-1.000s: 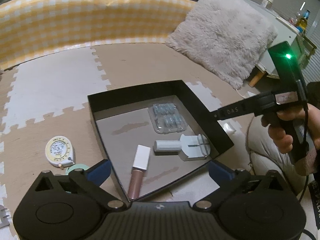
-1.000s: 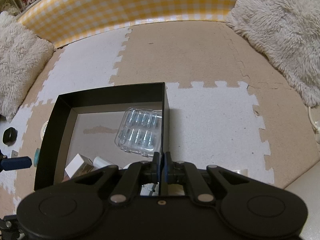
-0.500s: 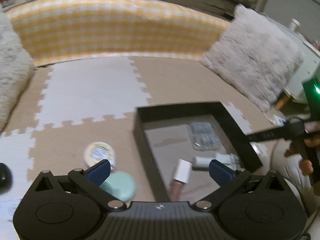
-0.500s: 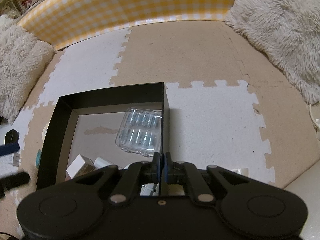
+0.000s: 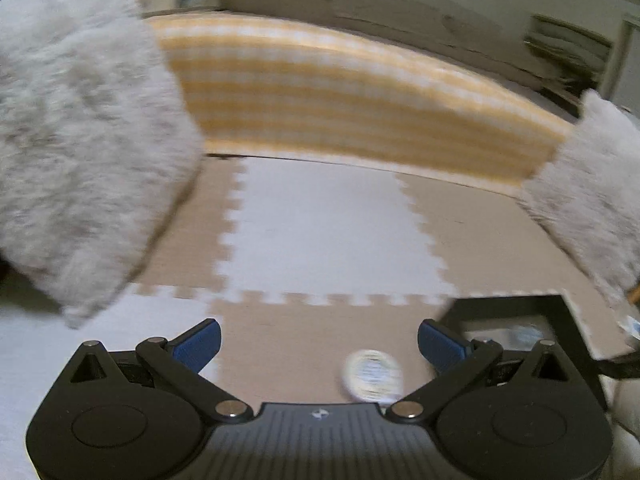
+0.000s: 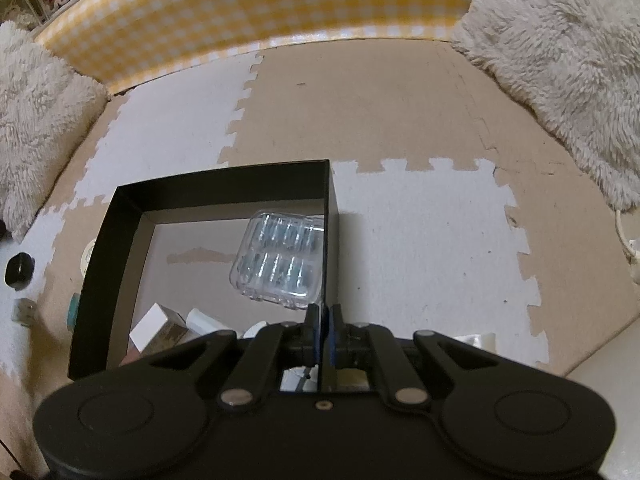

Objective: Organize rigid objects
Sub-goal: 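Move the left tool to the black earbud case and grasp it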

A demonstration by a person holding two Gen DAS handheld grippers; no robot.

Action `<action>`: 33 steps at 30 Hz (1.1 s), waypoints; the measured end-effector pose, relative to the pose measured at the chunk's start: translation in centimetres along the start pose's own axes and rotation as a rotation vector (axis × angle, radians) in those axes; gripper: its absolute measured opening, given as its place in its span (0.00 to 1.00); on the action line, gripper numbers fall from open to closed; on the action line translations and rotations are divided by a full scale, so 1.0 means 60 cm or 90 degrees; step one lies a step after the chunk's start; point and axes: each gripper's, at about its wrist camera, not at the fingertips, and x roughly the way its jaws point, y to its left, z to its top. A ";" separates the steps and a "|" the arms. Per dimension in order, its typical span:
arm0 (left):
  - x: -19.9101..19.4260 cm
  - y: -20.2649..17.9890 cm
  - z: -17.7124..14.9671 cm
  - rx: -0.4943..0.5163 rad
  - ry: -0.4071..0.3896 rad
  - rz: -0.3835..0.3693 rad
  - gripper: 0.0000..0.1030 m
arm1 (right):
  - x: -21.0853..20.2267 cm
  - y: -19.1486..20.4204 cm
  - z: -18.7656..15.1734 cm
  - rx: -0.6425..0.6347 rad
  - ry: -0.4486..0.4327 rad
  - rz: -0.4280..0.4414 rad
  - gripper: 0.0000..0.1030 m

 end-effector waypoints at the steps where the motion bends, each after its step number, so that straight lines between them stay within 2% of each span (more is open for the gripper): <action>1: 0.002 0.016 0.004 -0.003 0.004 0.013 1.00 | 0.001 0.001 -0.001 -0.004 0.001 -0.002 0.05; 5: 0.010 0.074 0.014 -0.021 0.012 0.077 1.00 | 0.001 0.001 -0.002 -0.005 0.000 -0.002 0.05; 11: 0.037 0.152 -0.004 -0.063 0.039 0.121 1.00 | 0.000 0.004 -0.003 -0.018 -0.004 -0.006 0.05; 17: 0.066 0.200 -0.036 -0.090 0.079 0.160 1.00 | 0.001 0.003 -0.003 -0.012 0.000 -0.005 0.05; 22: 0.083 0.227 -0.056 -0.125 0.095 0.165 1.00 | 0.004 0.011 -0.005 -0.034 0.001 -0.018 0.05; 29: 0.088 0.228 -0.059 -0.112 0.100 0.174 1.00 | 0.006 0.014 -0.005 -0.044 0.004 -0.025 0.05; 33: 0.090 0.223 -0.056 -0.099 0.107 0.175 0.92 | 0.006 0.016 -0.006 -0.046 0.004 -0.027 0.05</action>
